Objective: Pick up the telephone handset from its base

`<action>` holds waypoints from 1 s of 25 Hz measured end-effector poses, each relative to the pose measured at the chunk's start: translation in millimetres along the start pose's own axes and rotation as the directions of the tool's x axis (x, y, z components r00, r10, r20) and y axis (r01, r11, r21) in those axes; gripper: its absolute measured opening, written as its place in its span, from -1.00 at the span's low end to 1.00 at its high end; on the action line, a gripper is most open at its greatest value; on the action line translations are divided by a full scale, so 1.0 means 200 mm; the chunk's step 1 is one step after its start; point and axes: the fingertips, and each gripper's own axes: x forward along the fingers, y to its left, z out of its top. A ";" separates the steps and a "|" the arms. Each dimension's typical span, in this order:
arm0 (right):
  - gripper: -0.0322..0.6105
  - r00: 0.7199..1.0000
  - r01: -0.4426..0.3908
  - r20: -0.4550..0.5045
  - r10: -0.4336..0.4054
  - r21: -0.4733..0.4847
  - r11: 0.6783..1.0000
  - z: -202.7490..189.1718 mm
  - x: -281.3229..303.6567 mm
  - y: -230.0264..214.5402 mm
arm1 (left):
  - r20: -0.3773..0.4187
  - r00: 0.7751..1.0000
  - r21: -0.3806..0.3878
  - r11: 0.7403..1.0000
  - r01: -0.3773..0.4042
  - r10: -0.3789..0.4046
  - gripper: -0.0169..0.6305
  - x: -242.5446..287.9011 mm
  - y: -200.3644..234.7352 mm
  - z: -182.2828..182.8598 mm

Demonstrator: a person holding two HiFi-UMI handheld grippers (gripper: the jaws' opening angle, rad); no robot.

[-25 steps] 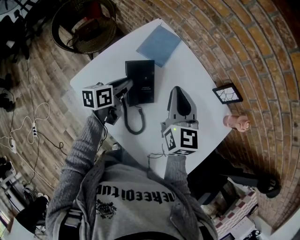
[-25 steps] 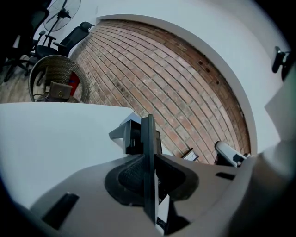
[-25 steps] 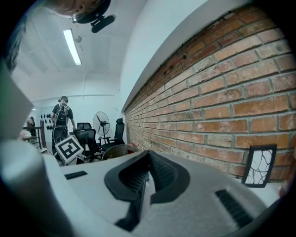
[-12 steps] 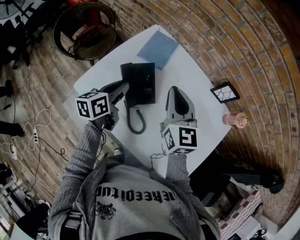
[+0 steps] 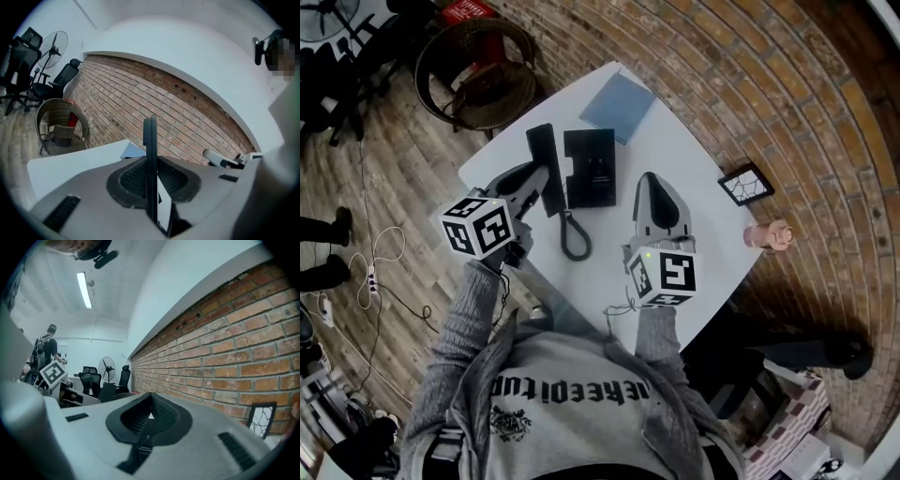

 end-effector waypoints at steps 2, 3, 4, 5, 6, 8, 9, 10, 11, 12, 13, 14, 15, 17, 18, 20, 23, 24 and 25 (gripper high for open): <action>-0.89 1.000 -0.004 0.009 0.004 -0.008 1.000 0.02 -0.02 0.02 | 0.024 1.000 0.019 1.000 -0.011 0.010 -0.74 -0.06 -0.02 0.03; -0.89 1.000 -0.006 0.013 0.006 -0.012 1.000 0.03 -0.03 0.04 | 0.036 0.999 0.030 0.999 -0.018 0.017 -0.74 -0.09 -0.02 0.05; -0.89 1.000 -0.008 0.017 0.008 -0.016 1.000 0.04 -0.04 0.05 | 0.048 0.999 0.040 0.999 -0.026 0.024 -0.74 -0.12 -0.03 0.06; -0.89 1.000 -0.010 0.021 0.010 -0.019 1.000 0.06 -0.06 0.07 | 0.060 0.998 0.051 0.998 -0.034 0.031 -0.74 -0.15 -0.03 0.08; -0.89 1.000 -0.012 0.024 0.012 -0.023 1.000 0.07 -0.07 0.09 | 0.070 0.997 0.061 0.997 -0.042 0.038 -0.74 -0.18 -0.04 0.09; -0.89 0.999 -0.014 0.033 0.015 -0.031 0.999 0.09 -0.10 0.12 | 0.086 0.995 0.084 0.995 -0.058 0.051 -0.74 -0.25 -0.05 0.11; -0.89 0.999 -0.015 0.037 0.016 -0.036 0.999 0.10 -0.12 0.13 | 0.095 0.994 0.095 0.993 -0.065 0.056 -0.74 -0.27 -0.06 0.12; -0.89 0.999 -0.015 0.042 0.016 -0.040 0.999 0.11 -0.14 0.14 | 0.105 0.993 0.105 0.992 -0.070 0.059 -0.74 -0.30 -0.07 0.13; -0.89 0.999 -0.015 0.046 0.017 -0.045 0.999 0.13 -0.16 0.15 | 0.117 0.991 0.111 0.991 -0.074 0.061 -0.74 -0.33 -0.08 0.15; -0.89 0.999 -0.014 0.052 0.016 -0.048 0.999 0.14 -0.18 0.16 | 0.130 0.990 0.115 0.990 -0.076 0.061 -0.74 -0.36 -0.10 0.16; -0.89 0.998 -0.013 0.057 0.016 -0.052 0.999 0.15 -0.20 0.17 | 0.144 0.988 0.117 0.990 -0.078 0.061 -0.74 -0.39 -0.11 0.17; -0.89 0.998 -0.012 0.062 0.015 -0.055 0.998 0.16 -0.22 0.17 | 0.157 0.986 0.120 0.990 -0.080 0.061 -0.74 -0.41 -0.12 0.19; -0.89 0.998 -0.010 0.066 0.014 -0.060 0.998 0.18 -0.24 0.18 | 0.169 0.984 0.124 0.989 -0.085 0.063 -0.74 -0.44 -0.14 0.20; -0.89 0.997 -0.008 0.073 0.013 -0.071 0.997 0.20 -0.29 0.20 | 0.190 0.979 0.139 0.985 -0.098 0.070 -0.74 -0.50 -0.16 0.21; -0.89 0.997 -0.006 0.076 0.011 -0.077 0.997 0.21 -0.31 0.21 | 0.200 0.977 0.147 0.984 -0.104 0.074 -0.74 -0.53 -0.17 0.22; -0.89 0.996 0.000 0.085 0.007 -0.084 0.996 0.23 -0.36 0.23 | 0.221 0.972 0.159 0.980 -0.115 0.079 -0.74 -0.59 -0.20 0.24; -0.89 0.995 0.007 0.098 0.002 -0.092 0.996 0.26 -0.43 0.25 | 0.251 0.964 0.179 0.975 -0.134 0.086 -0.74 -0.67 -0.24 0.25; -0.89 0.995 0.009 0.102 0.000 -0.094 0.996 0.26 -0.45 0.26 | 0.258 0.962 0.189 0.972 -0.141 0.089 -0.74 -0.70 -0.25 0.25; -0.89 0.994 0.012 0.106 -0.001 -0.096 0.995 0.27 -0.47 0.26 | 0.266 0.960 0.199 0.969 -0.147 0.091 -0.74 -0.72 -0.26 0.26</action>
